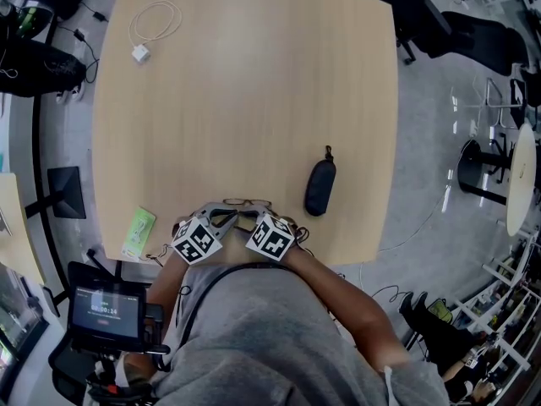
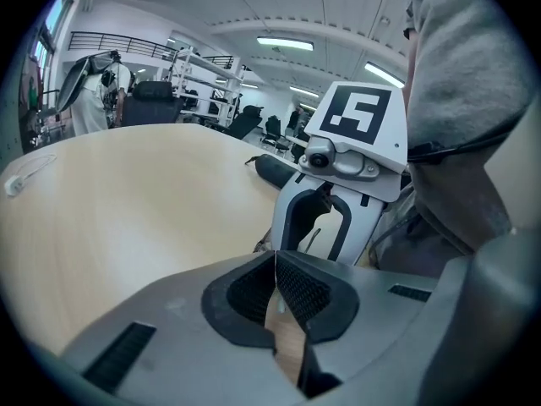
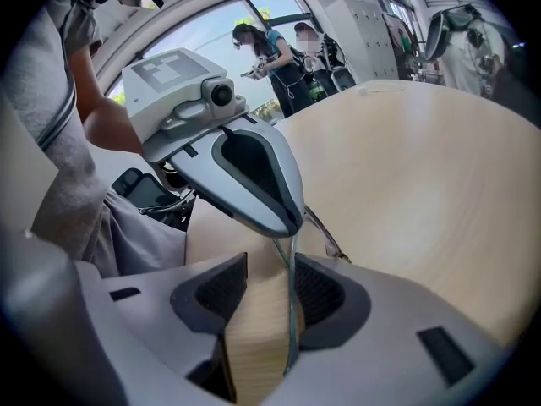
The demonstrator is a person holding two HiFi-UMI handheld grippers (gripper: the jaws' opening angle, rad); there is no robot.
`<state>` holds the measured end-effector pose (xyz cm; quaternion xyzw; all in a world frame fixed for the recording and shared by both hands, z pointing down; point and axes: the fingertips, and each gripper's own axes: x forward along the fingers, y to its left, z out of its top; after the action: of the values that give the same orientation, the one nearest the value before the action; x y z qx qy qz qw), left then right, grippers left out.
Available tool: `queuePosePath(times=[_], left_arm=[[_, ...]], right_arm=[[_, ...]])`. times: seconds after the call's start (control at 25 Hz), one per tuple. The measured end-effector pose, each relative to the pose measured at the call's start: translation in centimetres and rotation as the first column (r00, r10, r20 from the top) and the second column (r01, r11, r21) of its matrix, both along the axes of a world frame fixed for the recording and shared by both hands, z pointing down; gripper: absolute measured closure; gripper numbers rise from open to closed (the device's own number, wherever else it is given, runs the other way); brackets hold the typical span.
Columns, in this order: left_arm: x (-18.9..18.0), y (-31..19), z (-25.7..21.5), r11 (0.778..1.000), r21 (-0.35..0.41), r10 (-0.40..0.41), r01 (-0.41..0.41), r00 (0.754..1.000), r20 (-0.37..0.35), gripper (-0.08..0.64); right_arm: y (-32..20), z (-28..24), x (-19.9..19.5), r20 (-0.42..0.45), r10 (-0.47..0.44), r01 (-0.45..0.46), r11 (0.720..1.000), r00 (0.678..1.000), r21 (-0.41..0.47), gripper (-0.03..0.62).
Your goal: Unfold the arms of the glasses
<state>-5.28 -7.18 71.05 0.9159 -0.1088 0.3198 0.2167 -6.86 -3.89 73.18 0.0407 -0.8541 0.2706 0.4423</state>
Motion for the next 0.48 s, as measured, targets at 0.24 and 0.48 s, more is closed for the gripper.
queuePosePath(times=[0.24, 0.48], left_arm=[[1.2, 1.3, 1.5, 0.998, 0.021, 0.064, -0.065, 0.997, 0.038, 0.553], [1.2, 1.4, 1.6, 0.999, 0.009, 0.048, -0.049, 0.999, 0.002, 0.553]], right_arm=[[0.1, 0.5, -0.2, -0.020, 0.027, -0.027, 1.000, 0.999, 0.006, 0.430], [0.2, 0.5, 0.0, -0.014, 0.014, -0.014, 1.000, 1.000, 0.014, 0.430]])
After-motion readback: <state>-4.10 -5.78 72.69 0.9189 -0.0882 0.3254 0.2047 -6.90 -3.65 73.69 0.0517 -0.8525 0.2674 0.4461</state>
